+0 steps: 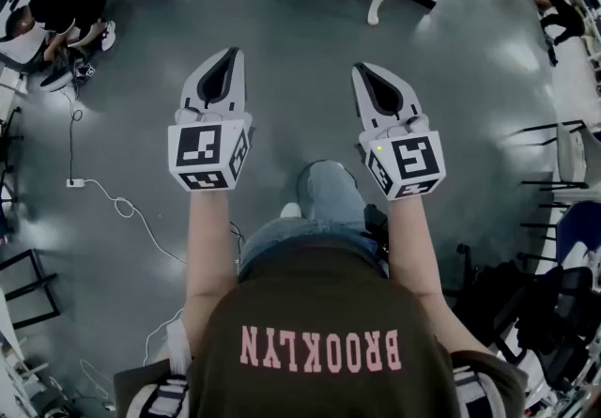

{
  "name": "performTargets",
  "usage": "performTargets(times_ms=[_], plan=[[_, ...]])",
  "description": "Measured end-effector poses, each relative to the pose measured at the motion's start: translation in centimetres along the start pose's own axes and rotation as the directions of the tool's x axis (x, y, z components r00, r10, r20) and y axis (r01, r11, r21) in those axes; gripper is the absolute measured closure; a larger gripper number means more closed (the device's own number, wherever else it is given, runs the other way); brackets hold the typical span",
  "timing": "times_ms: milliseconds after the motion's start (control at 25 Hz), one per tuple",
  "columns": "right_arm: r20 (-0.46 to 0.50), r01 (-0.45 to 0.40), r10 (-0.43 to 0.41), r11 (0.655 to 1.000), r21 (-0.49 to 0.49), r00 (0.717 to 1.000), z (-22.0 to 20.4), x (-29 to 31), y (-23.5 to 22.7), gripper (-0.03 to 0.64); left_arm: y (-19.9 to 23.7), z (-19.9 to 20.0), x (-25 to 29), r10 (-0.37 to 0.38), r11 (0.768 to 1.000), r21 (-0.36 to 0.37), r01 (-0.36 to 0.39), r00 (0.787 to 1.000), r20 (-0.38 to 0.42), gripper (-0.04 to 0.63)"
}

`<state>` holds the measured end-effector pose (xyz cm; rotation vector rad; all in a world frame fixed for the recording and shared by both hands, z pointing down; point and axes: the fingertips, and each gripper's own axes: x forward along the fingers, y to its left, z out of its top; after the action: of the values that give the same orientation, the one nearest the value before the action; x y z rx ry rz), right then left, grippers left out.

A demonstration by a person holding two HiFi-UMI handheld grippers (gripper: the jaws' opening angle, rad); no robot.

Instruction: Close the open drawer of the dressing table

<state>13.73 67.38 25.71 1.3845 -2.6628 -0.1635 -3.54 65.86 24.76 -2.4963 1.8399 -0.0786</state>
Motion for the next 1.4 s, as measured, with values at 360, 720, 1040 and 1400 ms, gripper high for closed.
performTargets(times_ms=[360, 720, 1040, 1400], plan=[[-0.016, -0.014, 0.015, 0.999, 0.032, 1.000, -1.7, 4.3, -5.8, 0.621, 0.1, -0.3, 7.2, 0.025, 1.000, 0.007, -0.025, 1.000, -0.015, 0.592], [-0.017, -0.093, 0.094, 0.993, 0.067, 0.995, -2.2, 13.2, -16.7, 0.621, -1.0, 1.5, 20.5, 0.067, 0.998, 0.016, -0.066, 0.998, -0.017, 0.592], [0.006, -0.177, 0.177, 0.982, 0.062, 0.984, -1.9, 19.9, -23.4, 0.621, -0.1, 2.3, 28.9, 0.124, 0.992, 0.021, -0.124, 0.992, -0.015, 0.592], [-0.024, -0.166, 0.169, 0.979, 0.116, 0.985, -4.2, 25.7, -26.1, 0.621, 3.5, 0.8, 31.7, 0.183, 0.983, 0.015, -0.183, 0.983, -0.012, 0.592]])
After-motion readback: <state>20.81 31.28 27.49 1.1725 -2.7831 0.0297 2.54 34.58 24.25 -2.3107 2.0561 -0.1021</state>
